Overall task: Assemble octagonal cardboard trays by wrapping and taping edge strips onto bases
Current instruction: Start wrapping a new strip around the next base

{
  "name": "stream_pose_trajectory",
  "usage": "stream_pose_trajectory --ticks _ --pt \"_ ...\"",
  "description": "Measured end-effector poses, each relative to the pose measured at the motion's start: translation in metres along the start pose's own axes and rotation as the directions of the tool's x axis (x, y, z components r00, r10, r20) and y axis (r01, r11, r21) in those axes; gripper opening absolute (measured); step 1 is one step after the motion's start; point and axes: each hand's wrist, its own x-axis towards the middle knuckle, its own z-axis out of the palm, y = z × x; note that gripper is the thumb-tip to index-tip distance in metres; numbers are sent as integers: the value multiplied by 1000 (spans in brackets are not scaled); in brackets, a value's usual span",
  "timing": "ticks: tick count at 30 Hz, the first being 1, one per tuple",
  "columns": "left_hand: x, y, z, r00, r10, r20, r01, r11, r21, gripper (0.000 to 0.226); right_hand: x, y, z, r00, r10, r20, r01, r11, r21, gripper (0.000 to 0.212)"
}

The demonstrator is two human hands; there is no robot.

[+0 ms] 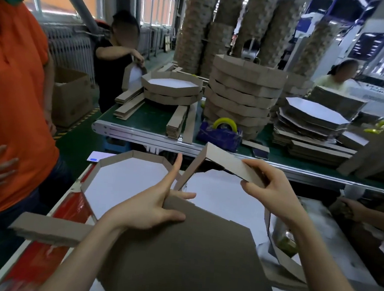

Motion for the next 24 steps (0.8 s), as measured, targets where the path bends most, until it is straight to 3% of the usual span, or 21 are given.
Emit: stream_pose_trajectory --ticks 3,6,11,13,15,18,21,24 --pt "4 5 2 999 25 24 -26 998 59 118 -3 -8 -5 1000 -19 -21 19 1000 14 42" --pt "5 6 5 996 53 -66 -46 993 108 123 -6 -9 -17 1000 -18 -15 18 999 31 43" --pt "-1 -4 6 979 36 -198 -8 990 142 117 -29 21 -49 986 75 151 -69 996 -50 47" --pt "-1 -7 8 975 18 -220 18 986 163 108 -36 39 -56 937 205 285 -159 971 -176 53" --pt "0 -9 9 970 4 -241 44 980 193 102 -39 49 -57 842 362 399 -264 923 -281 57" --pt "4 -7 13 969 -9 -245 66 973 223 101 -33 46 -49 756 447 478 -305 887 -346 54" --pt "9 1 18 977 1 -212 50 971 233 101 -12 33 -32 871 323 370 -227 933 -279 54" --pt "11 8 19 981 -1 -194 52 964 259 101 26 0 -4 967 143 208 -111 981 -160 33"
